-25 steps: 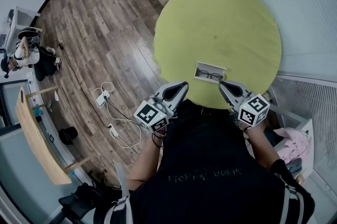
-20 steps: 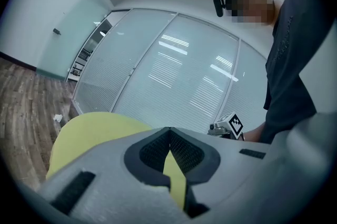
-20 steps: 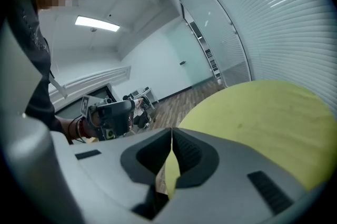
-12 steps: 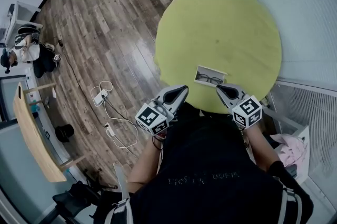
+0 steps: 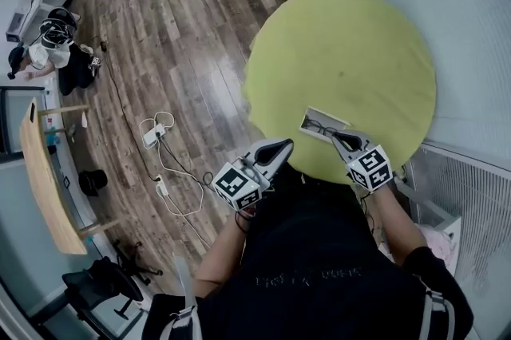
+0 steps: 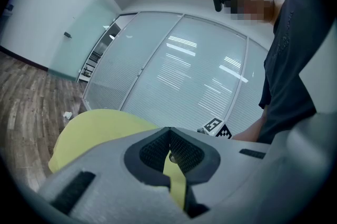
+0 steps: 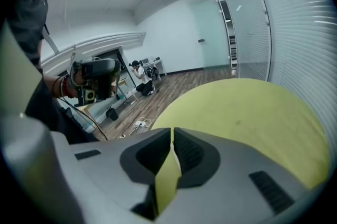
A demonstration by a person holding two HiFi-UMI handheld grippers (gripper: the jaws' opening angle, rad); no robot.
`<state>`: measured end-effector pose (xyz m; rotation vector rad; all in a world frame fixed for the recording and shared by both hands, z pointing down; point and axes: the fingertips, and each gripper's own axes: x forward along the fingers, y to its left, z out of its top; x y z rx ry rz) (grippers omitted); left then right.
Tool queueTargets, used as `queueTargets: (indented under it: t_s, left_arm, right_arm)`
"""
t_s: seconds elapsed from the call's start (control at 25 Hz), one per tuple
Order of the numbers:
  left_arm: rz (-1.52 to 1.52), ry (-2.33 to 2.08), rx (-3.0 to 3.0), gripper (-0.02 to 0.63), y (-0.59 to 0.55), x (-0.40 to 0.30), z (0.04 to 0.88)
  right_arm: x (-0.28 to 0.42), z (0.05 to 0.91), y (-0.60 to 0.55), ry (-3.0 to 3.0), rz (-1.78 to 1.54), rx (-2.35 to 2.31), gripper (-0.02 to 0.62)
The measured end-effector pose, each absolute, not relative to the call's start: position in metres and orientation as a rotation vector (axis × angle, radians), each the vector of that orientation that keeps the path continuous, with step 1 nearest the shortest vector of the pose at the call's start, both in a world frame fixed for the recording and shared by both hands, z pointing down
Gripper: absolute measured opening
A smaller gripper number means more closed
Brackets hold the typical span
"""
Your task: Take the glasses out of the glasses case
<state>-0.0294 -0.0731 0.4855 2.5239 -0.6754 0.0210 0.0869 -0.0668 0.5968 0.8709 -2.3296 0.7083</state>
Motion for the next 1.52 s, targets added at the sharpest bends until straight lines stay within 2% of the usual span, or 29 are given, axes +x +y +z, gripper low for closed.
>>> queueTargets:
  t_s: [1.52]
  left_arm:
    - [0.037,-0.812,2.404,0.011,-0.053,-0.051,0.510]
  right_arm:
    - [0.072,0.736,-0.061,-1.943,0.448,0.365,0.031]
